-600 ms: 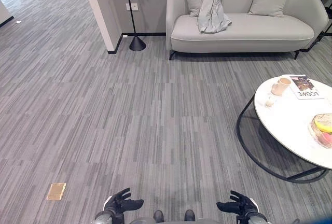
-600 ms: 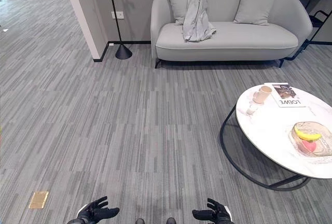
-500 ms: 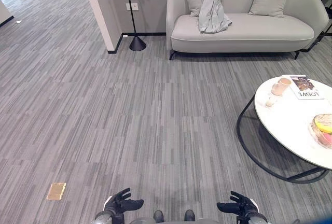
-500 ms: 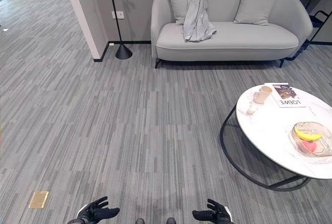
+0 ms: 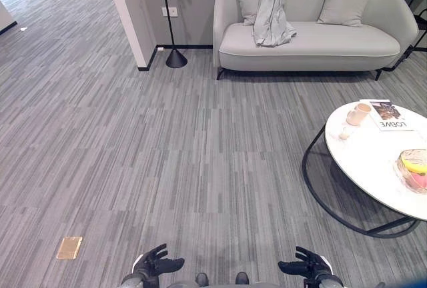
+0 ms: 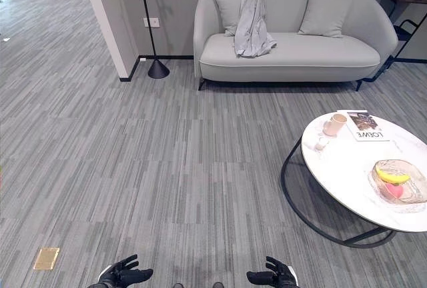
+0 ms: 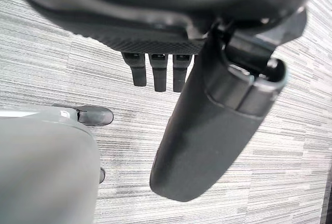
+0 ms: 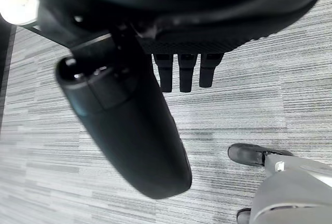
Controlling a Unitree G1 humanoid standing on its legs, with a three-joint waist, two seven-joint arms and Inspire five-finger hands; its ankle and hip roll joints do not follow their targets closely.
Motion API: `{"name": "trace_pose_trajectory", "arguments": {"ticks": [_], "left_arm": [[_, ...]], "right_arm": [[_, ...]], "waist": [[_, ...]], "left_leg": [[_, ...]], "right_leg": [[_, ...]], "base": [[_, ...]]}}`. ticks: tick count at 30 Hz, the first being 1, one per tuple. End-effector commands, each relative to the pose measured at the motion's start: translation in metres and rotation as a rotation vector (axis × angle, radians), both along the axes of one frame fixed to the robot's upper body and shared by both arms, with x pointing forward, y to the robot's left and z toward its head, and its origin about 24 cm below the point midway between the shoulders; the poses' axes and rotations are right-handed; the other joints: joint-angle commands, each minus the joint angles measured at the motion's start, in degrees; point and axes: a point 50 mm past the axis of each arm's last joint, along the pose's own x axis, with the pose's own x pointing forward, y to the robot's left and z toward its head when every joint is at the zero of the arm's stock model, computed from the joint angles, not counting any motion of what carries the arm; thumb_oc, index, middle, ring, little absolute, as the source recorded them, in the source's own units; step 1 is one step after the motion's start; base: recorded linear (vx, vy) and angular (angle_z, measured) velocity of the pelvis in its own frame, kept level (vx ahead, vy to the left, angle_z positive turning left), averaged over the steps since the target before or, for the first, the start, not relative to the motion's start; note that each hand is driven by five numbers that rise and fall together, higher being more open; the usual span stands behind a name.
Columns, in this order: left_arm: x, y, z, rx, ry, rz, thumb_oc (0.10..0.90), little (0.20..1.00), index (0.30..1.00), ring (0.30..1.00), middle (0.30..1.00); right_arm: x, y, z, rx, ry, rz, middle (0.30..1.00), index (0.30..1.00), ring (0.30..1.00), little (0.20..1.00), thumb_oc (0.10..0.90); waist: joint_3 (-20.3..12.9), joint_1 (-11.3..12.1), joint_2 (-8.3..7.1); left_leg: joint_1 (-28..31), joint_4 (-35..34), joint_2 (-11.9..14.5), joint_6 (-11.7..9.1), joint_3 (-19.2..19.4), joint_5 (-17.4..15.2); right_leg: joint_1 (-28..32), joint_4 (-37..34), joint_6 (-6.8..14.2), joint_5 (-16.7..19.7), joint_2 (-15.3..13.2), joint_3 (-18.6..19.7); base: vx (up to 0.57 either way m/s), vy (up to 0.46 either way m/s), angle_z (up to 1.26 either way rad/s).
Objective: Hang the clothes on the sofa on the clothes rack.
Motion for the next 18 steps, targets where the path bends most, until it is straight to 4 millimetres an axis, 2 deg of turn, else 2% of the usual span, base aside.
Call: {"name": "trace_pose_trajectory", "arguments": {"ticks": [1, 8, 14, 16, 18], "left_arm": [[0.031, 0.009, 0.011, 0.001, -0.105, 0.035, 0.800, 0.900, 0.900, 0.900, 0.900], [0.036, 0.009, 0.014, 0.035, -0.110, 0.007, 0.800, 0.900, 0.900, 0.900, 0.900], [0.032, 0.017, 0.013, 0.050, -0.095, 0.022, 0.800, 0.900, 0.900, 0.900, 0.900], [0.031, 0.021, 0.014, 0.056, -0.094, 0.030, 0.800, 0.900, 0.900, 0.900, 0.900], [0.032, 0.024, 0.016, 0.060, -0.105, 0.041, 0.800, 0.900, 0.900, 0.900, 0.900]], "right_arm": [[0.022, -0.011, 0.013, -0.045, -0.081, 0.049, 0.900, 0.900, 0.900, 0.900, 0.800], [0.022, -0.009, 0.013, -0.041, -0.090, 0.040, 0.900, 0.900, 0.900, 0.900, 0.800], [0.023, -0.010, 0.015, -0.038, -0.099, 0.039, 0.900, 0.900, 0.900, 0.900, 0.800], [0.025, -0.009, 0.016, -0.035, -0.116, 0.045, 0.900, 0.900, 0.900, 0.900, 0.800], [0.027, -0.010, 0.019, -0.034, -0.133, 0.048, 0.900, 0.900, 0.900, 0.900, 0.800]], "waist": [[0.43, -0.06, -2.23], [0.97, -0.56, -2.42], [1.75, -0.23, -2.85], [2.35, -0.08, -3.30], [2.97, 0.07, -3.83]], "left_leg": [[1.06, 0.15, 2.95, -2.50, -4.21, -8.45], [0.19, 0.15, 3.52, -2.71, -4.99, -8.25], [0.57, 0.44, 5.65, -3.33, -4.77, -7.54], [-0.88, 3.88, 6.31, -3.66, -4.61, -8.23], [-4.37, 10.79, 6.50, -3.83, -4.60, -8.72]], "right_leg": [[3.32, 0.64, 3.23, -5.72, -4.65, -0.26], [2.39, 0.64, 2.60, -5.94, -3.99, 0.23], [2.27, 0.64, 1.57, -6.91, -2.79, 1.65], [2.41, 0.64, 0.98, -7.40, -2.45, 2.09], [2.42, 0.64, 0.16, -7.77, -2.25, 2.41]], "base": [[0.02, -0.028, 0.04], [0.03, -0.042, 0.04], [0.10, -0.084, 0.00], [0.08, -0.107, -0.05], [0.04, -0.134, -0.03]]}}
